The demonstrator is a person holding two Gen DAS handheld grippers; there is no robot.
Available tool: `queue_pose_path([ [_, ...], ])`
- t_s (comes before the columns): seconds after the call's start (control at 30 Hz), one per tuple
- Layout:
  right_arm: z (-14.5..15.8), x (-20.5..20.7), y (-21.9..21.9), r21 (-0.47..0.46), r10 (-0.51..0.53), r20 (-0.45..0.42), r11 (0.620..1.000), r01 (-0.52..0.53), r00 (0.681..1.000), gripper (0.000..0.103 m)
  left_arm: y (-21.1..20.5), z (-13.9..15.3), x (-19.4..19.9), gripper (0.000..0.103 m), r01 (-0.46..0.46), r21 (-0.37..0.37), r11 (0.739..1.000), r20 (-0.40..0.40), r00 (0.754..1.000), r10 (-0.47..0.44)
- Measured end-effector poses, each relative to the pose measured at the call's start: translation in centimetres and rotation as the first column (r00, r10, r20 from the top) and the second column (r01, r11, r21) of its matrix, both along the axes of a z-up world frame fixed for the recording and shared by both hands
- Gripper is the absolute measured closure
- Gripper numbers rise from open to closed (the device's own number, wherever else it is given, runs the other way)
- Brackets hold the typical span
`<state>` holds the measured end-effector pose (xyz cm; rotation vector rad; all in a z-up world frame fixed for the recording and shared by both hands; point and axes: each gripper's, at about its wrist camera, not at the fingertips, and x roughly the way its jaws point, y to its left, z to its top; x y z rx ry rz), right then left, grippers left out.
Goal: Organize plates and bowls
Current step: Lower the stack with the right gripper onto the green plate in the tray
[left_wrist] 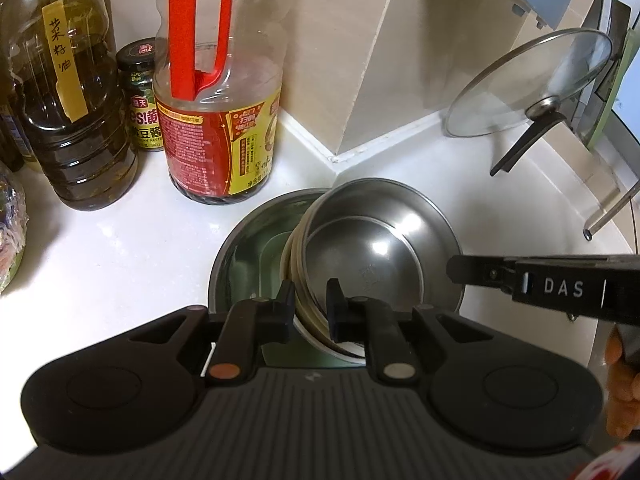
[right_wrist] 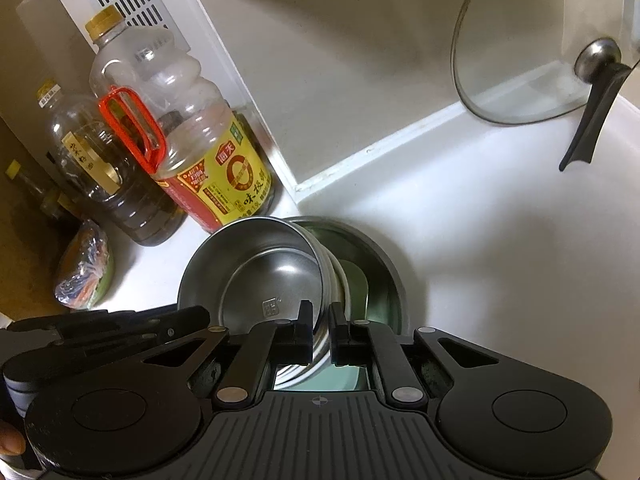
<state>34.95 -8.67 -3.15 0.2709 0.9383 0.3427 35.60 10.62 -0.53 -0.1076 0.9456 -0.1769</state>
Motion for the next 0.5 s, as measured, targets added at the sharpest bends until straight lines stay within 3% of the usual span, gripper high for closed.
queue_pose_path([
  [0.23, 0.05, 0.08, 0.17, -0.008, 0.0, -0.011, 1.0, 0.0, 1.0, 0.095, 0.31, -0.16, 0.15, 0.088, -0.003, -0.016, 1.0, -0.024, 1.0, 0.002],
  [0.5, 0.35, -0.38, 0.31, -0.018, 0.004, 0.01, 1.0, -0.004, 1.0, 0.095, 0.02, 0.52, -0.27, 0.088, -0.001, -0.008, 1.0, 0.003, 1.0, 0.001],
])
